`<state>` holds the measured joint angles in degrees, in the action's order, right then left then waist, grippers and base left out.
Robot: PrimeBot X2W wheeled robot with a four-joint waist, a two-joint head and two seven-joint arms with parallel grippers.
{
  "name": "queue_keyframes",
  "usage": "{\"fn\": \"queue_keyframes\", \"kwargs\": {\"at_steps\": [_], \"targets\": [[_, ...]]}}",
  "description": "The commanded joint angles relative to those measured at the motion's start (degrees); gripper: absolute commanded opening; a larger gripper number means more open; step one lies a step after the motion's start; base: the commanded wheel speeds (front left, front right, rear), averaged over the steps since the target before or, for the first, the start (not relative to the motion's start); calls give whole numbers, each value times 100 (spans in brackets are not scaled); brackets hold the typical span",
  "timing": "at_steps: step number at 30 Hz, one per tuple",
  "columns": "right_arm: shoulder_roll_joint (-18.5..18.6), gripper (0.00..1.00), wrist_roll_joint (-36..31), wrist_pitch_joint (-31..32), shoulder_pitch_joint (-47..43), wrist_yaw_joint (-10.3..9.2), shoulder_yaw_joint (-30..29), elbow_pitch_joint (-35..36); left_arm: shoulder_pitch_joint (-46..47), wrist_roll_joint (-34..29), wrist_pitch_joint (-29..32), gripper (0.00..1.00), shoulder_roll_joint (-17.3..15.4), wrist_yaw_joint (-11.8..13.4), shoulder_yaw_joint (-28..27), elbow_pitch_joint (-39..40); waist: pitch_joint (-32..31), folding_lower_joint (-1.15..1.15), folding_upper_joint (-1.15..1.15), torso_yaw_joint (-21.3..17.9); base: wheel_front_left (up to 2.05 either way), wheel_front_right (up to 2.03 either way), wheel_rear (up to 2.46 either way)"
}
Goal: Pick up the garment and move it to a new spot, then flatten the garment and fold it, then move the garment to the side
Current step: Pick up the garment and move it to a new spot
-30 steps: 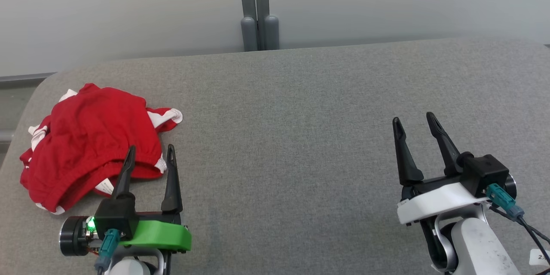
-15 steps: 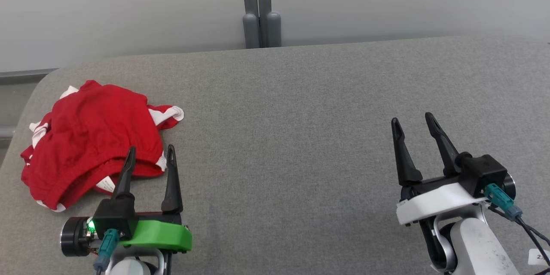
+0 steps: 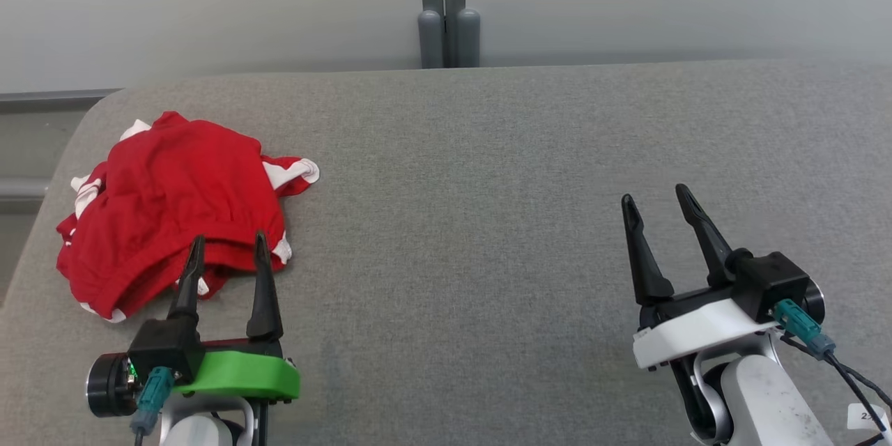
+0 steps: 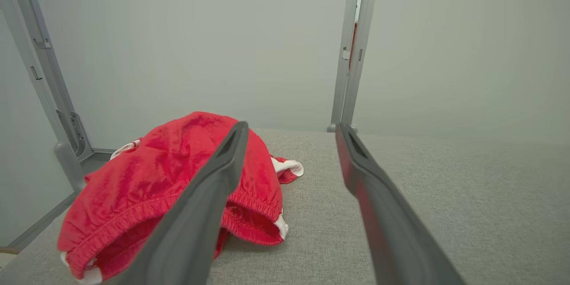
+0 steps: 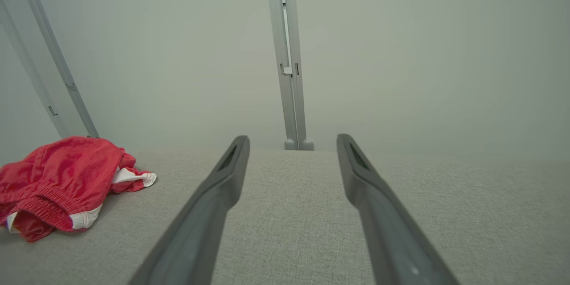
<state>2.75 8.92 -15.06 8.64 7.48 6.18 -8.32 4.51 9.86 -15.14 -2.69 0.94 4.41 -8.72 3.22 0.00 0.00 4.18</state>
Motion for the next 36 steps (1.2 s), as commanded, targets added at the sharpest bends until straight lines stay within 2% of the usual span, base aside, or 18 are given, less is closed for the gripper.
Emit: {"fn": "queue_keyframes", "kwargs": {"at_steps": [1,23,29,36], "targets": [[24,100,-22,-17,46,2,22,-3,65,18,-3,100,-37,-17,-35,-20,39,0,0,146,0,0,0],[24,100,113,-17,-102,2,349,-116,-115,404,-2,100,-33,92,-194,-232,-105,0,0,1894,0,0,0],[26,100,150,-17,-118,2,343,-109,-156,426,-2,100,-33,76,-269,-280,-147,0,0,2149,0,0,0],[25,100,167,-17,-85,2,382,-83,-156,480,-2,100,-33,50,-339,-250,-163,0,0,2187,0,0,0]]}}
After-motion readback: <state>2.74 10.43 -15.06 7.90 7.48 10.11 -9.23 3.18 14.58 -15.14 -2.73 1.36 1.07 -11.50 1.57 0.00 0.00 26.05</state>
